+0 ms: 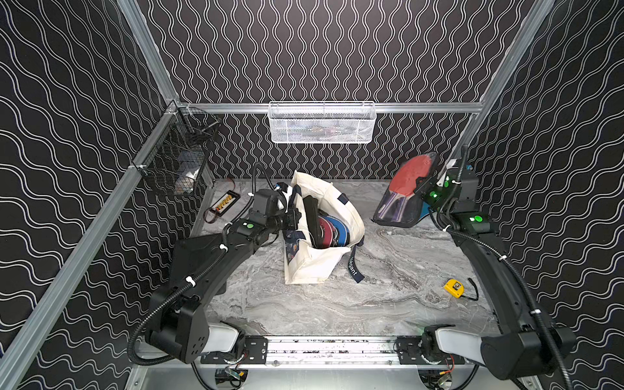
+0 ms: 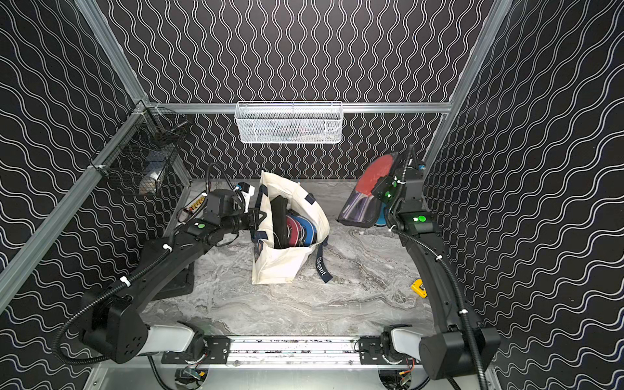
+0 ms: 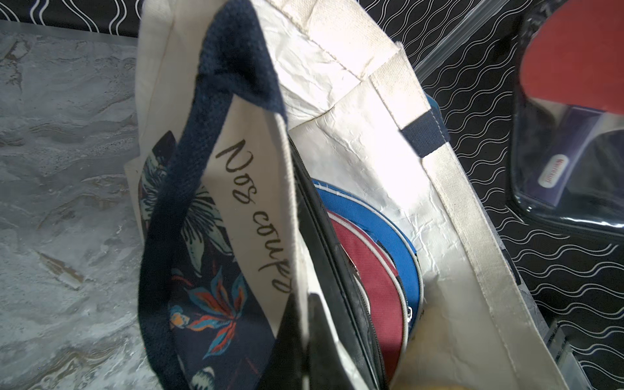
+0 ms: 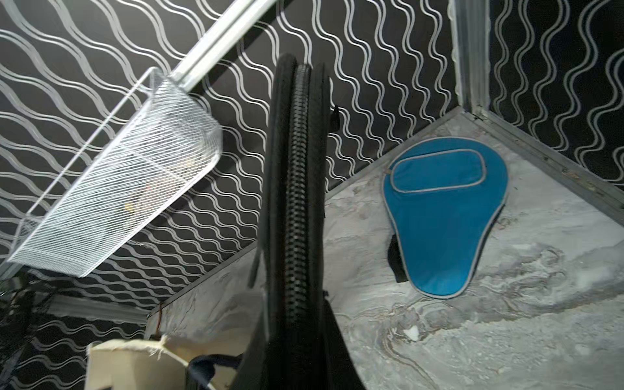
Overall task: Remove the ping pong set from the canvas bag
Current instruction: Place the ping pong set at the center of the board.
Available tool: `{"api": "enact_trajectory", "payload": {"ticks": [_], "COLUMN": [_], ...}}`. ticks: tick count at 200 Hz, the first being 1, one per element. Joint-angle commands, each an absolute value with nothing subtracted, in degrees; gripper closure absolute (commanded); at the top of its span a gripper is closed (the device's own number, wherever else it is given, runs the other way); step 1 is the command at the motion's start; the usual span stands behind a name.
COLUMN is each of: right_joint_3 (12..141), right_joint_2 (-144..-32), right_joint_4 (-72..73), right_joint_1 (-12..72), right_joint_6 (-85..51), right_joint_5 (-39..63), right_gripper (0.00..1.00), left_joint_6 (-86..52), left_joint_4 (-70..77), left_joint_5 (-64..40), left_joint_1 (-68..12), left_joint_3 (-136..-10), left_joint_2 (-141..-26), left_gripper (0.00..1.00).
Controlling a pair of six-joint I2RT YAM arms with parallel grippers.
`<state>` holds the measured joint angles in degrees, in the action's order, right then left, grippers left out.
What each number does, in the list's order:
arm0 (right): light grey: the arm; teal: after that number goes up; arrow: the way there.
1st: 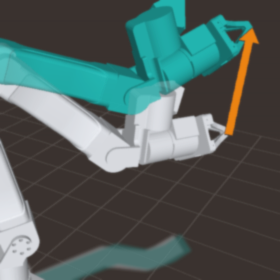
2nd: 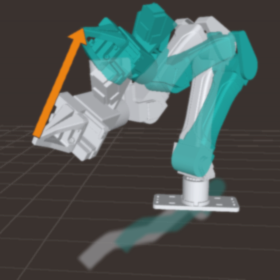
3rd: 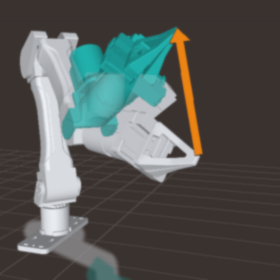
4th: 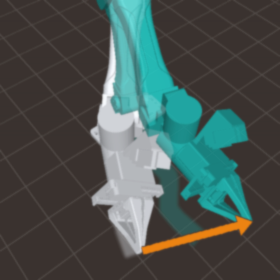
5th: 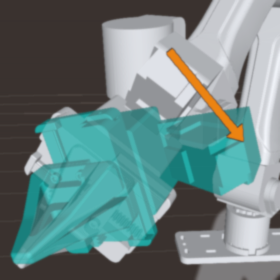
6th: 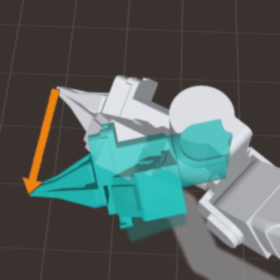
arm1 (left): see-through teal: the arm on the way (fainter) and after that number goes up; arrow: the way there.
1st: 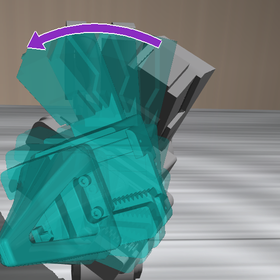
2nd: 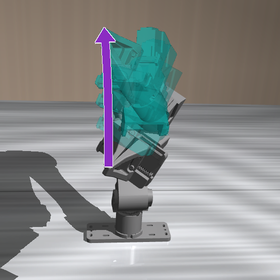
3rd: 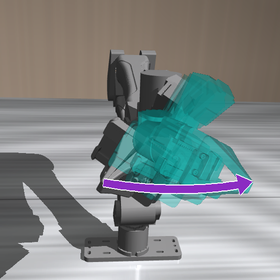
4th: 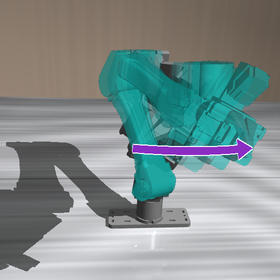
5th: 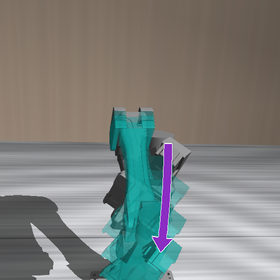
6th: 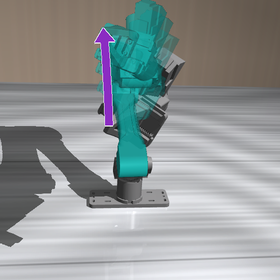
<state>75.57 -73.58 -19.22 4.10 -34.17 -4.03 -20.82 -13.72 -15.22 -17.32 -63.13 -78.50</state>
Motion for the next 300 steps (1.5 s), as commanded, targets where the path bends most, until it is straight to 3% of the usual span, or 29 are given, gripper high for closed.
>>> {"api": "enact_trajectory", "payload": {"ticks": [1, 34, 90, 220, 300], "right_joint_3": [75.3, 77.1, 77.8, 75.0, 78.3], "right_joint_2": [-76.8, -85.9, -97.8, -110.6, -118.9], "right_joint_4": [-13.1, -11.7, -5.7, 14.1, 14.3], "right_joint_1": [0.0, -3.5, -4.2, -4.2, -4.0], "right_joint_6": [-35.4, -34.0, -33.4, -37.0, -37.8], "right_joint_5": [5.0, 15.3, 24.5, 32.9, 34.3], "right_gripper": [0.96, 0.96, 0.95, 0.93, 0.9], "left_joint_6": [-20.0, -20.4, -20.8, -20.0, -19.9], "left_joint_4": [-13.3, -12.8, -12.2, -12.7, -12.7], "left_joint_5": [-15.7, -16.4, -17.1, -16.2, -16.3], "left_joint_1": [-17.3, -17.3, -17.3, -17.9, -17.9], "left_joint_3": [-63.4, -63.2, -62.9, -62.8, -62.8], "left_joint_2": [-78.5, -78.5, -78.7, -78.1, -78.0], "left_gripper": [1.0, 1.0, 1.0, 1.0, 1.0]}}
